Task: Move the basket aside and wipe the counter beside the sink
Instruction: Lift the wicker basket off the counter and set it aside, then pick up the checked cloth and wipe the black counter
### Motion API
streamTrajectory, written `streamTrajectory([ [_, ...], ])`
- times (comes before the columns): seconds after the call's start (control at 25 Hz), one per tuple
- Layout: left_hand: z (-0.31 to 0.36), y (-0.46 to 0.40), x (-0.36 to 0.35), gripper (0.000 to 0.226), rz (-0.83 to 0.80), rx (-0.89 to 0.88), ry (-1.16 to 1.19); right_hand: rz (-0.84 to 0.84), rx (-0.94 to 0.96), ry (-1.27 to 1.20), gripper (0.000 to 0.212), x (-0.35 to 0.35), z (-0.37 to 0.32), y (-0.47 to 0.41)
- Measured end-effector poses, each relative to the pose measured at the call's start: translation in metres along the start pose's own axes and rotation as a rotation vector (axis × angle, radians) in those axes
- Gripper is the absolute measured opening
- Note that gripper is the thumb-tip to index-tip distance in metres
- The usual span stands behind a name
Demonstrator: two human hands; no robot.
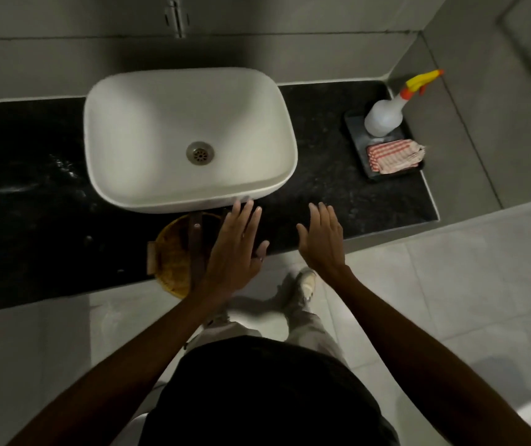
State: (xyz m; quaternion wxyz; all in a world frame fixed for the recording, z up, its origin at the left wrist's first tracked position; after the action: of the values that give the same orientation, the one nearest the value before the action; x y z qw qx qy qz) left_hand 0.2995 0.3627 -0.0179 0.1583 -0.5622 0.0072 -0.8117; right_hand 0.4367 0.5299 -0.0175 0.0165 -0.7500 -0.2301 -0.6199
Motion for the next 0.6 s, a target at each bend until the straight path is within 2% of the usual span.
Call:
streamTrajectory([
  [0.16,0.036,-0.089,-0.024,0.074,-0.024,-0.034,0.045,0.066,-0.105,-0.031,0.058,0.047,0.055,-0.092],
  [0.36,0.06,-0.186,-0.065,0.076,-0.142,-0.03,-0.016,0.001,-0.256,0.016,0.056,0.097,0.105,-0.219],
  [0.44,0.061,-0.215,-0.079,0.076,-0.174,0.024,-0.039,-0.079,-0.288,-0.022,0.052,0.102,0.122,-0.264],
  [0.48,0.06,-0.226,-0.084,0.076,-0.183,0.057,-0.033,-0.178,-0.271,-0.039,0.048,0.103,0.129,-0.285],
  [0.56,0.06,-0.24,-0.093,0.076,-0.191,0.123,-0.025,-0.398,-0.224,0.044,0.048,0.106,0.14,-0.32],
  [0.6,0.062,-0.243,-0.096,0.077,-0.19,0.151,-0.033,-0.433,-0.159,0.119,0.054,0.11,0.14,-0.333],
])
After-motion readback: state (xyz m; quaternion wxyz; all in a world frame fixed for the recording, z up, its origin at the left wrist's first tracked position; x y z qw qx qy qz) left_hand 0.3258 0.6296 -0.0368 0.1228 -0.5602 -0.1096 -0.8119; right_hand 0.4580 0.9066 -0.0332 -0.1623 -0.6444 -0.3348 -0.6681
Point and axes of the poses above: each hand's wrist, its own y-axis away from the middle knuckle, its own x-axis out of the back of the hand, z = x × y, the point moved 1 cm from there along -y, towards the middle knuckle, and after that the axes turned 14 degrees about -x, right-handed, at the moved point
